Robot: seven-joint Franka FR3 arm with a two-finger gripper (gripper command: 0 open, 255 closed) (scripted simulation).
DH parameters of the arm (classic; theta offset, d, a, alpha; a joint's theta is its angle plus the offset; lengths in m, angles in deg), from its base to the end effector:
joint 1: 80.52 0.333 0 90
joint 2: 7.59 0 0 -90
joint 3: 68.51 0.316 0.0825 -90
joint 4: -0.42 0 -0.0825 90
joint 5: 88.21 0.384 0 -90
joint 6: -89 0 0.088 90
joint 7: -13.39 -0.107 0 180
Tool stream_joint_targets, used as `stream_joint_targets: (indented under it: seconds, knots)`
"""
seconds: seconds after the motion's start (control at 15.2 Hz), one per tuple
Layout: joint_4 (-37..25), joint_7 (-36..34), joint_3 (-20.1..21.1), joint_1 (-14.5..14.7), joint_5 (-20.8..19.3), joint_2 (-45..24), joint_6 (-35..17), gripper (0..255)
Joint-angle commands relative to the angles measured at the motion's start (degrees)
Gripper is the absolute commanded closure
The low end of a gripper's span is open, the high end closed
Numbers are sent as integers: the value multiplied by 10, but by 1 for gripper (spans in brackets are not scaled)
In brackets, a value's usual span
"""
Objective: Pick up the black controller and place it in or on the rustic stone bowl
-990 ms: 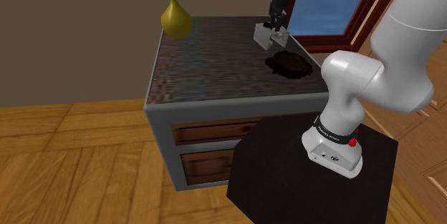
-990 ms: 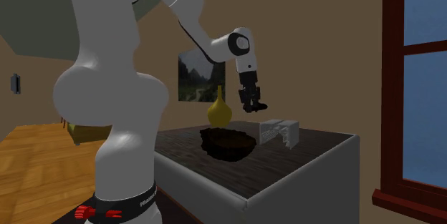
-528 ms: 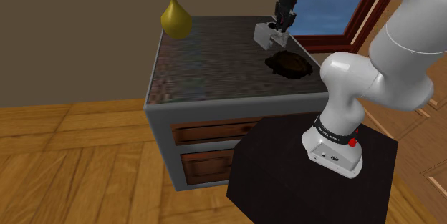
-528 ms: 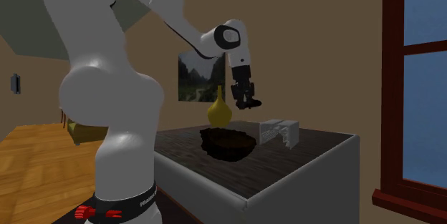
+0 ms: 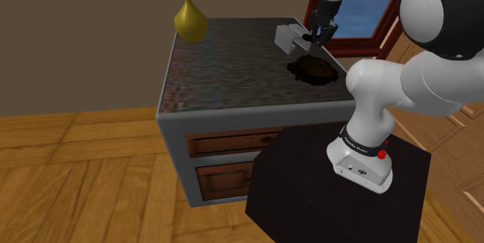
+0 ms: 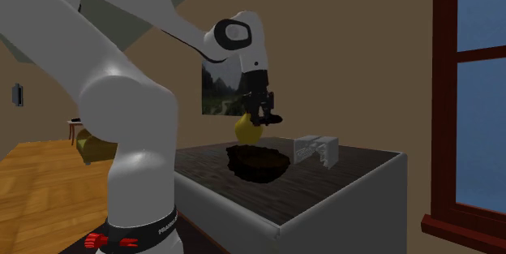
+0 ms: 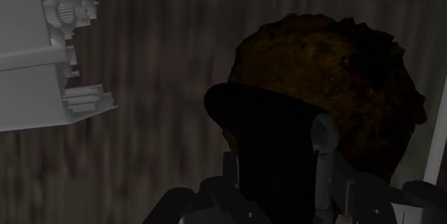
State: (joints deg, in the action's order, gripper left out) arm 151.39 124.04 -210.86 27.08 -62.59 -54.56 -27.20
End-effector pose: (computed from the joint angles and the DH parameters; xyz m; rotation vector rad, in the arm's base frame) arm 0.3073 -0.1824 0.4502 2.6328 1.4411 -0.0321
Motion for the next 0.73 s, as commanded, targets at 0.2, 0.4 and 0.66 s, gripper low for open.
stream_joint_targets:
  seconds: [0.2, 0.4, 0.66]
  knots:
    - [62, 11, -25, 39, 13, -70, 18, 255]
    - [80, 11, -13, 42, 24, -63, -7, 255]
    - [102, 12, 4, 46, 39, -49, -43, 255]
